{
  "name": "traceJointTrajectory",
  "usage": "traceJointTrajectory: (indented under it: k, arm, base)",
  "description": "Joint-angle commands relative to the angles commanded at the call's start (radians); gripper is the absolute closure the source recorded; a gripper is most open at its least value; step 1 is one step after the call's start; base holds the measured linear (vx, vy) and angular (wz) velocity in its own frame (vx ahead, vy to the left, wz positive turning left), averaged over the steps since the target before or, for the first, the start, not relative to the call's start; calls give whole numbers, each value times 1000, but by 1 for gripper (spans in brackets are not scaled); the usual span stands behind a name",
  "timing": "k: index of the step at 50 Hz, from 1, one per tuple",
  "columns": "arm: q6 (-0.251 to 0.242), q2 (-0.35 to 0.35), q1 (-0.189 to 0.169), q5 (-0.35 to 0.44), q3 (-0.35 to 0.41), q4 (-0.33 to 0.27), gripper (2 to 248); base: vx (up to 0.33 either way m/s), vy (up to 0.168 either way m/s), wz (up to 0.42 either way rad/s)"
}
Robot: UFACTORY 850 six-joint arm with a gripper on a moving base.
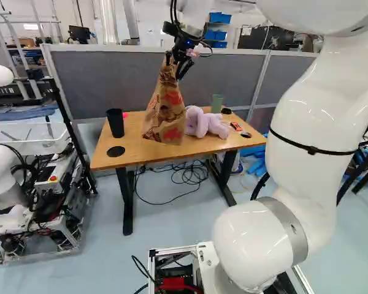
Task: Pick up the bag on the ground and place it on the table
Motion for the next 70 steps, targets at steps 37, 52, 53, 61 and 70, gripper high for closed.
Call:
traceJointTrajectory:
  k: [37, 52, 53, 61, 70]
  arm:
    - [0, 0, 0, 0, 0, 0, 229]
    - [0, 0, 0, 0, 0, 0, 229]
    - [0, 0, 0, 0, 0, 0, 229]
    - [0, 0, 0, 9, 0, 0, 229]
    - [0, -5, -1, 18, -6, 0, 229]
  base:
    - [48, 48, -1]
    - [0, 0, 0]
    - [0, 0, 0]
    - [0, 0, 0]
    - [0, 0, 0]
